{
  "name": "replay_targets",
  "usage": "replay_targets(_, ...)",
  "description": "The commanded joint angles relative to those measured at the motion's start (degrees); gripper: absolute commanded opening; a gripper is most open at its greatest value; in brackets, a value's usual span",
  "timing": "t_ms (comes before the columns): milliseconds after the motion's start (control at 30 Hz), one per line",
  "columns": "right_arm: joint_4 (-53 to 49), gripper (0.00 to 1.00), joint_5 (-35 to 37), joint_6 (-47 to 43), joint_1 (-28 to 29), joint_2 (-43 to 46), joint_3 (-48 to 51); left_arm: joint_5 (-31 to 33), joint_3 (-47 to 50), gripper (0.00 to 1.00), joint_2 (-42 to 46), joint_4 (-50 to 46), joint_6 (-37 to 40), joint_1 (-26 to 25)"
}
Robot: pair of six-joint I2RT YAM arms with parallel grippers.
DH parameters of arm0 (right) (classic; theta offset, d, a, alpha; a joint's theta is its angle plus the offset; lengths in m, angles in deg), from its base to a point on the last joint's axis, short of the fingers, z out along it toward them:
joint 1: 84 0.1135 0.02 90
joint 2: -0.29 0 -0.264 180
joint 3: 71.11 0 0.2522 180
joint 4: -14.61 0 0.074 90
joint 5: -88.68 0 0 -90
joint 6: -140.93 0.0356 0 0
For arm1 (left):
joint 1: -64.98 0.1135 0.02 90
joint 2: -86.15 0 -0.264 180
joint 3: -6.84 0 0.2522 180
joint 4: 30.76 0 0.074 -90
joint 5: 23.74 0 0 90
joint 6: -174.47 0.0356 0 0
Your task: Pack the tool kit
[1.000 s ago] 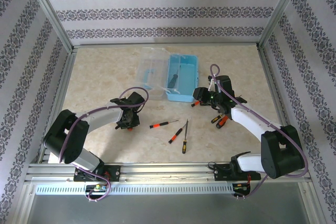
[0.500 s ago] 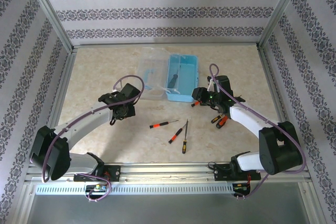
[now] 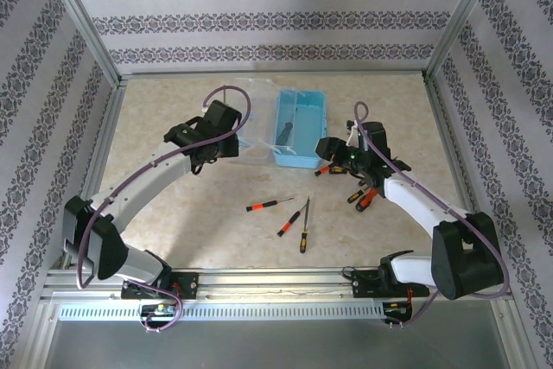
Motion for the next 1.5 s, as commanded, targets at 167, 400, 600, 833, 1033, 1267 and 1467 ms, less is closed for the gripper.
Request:
replay_targets(167,-0.4,0.59,-3.3,-0.1,1.4,-0.6,-6.7,-5.5,-6.5,0.25,-7.0,4.4,0.5,-5.7)
replay_targets(400,5.7,0.58,-7.8,5.3,2.4,-2.8,-8.5,-10.1,-9.9,0.25,-11.3,6.3,0.6,-9.5)
replay_targets(600,15.4,0.58,-13.5,12.7,2.8,-6.1,-8.1,-15.2,-10.7,0.25,-13.0,10.8,2.4,-11.6)
replay_targets(833,23.2,0.55,-17.2,17.9,4.3,-9.4,-6.6,-21.8,-6.9,0.25,-13.7,17.8,3.9,-12.0)
replay_targets(1033,22.8,0.54,-17.0,17.7,5.7,-10.2,-6.1,-23.3,-7.0,0.25,-14.3,18.7,5.0,-12.0)
replay_targets(1267,21.2,0.49,-16.4,17.1,6.5,-11.7,-6.7,-23.6,-6.1,0.25,-13.9,19.5,4.6,-12.0)
replay_targets(1467,21.0,0.27,-15.9,16.8,7.1,-11.8,-7.1,-22.9,-6.3,0.26,-13.9,18.4,5.0,-12.0)
